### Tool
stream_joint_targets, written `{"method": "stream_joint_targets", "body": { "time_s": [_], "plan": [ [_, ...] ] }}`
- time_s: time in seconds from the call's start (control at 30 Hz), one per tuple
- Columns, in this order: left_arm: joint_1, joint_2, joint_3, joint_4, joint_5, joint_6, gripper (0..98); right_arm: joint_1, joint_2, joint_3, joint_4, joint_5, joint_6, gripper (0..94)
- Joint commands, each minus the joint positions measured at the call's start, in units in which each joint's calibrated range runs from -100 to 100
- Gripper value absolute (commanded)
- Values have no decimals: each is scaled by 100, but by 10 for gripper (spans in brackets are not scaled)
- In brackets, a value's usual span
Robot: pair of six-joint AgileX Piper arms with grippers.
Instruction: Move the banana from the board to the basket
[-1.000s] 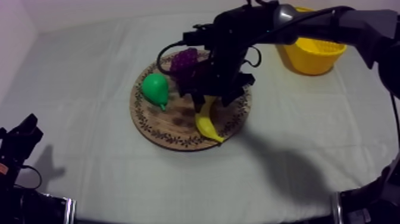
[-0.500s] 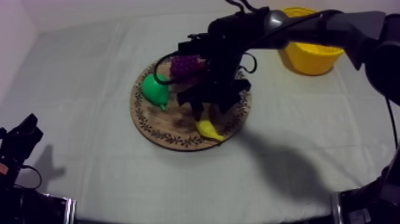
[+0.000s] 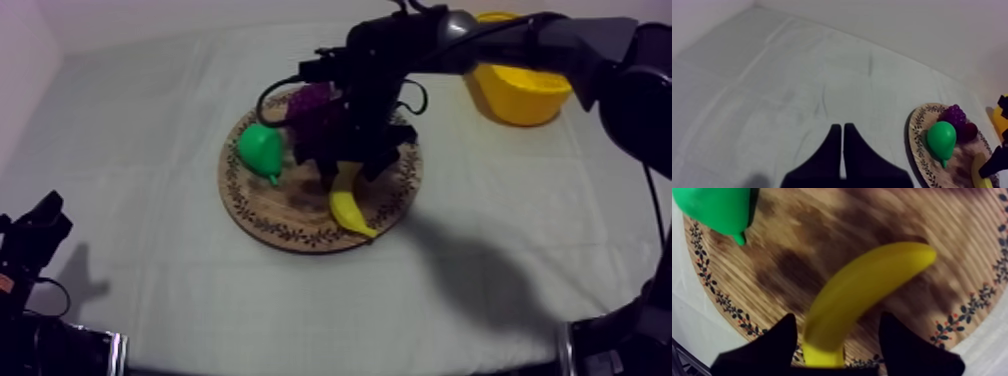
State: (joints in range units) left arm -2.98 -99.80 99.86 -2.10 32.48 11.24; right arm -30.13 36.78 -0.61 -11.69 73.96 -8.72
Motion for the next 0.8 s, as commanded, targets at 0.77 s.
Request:
{"method": "stream_joint_targets", "body": {
  "time_s": [0.77],
  "plan": [
    [-3,-3,3,-3,2,2,1,237,205,111,-841,-108,1103,99]
  ]
}}
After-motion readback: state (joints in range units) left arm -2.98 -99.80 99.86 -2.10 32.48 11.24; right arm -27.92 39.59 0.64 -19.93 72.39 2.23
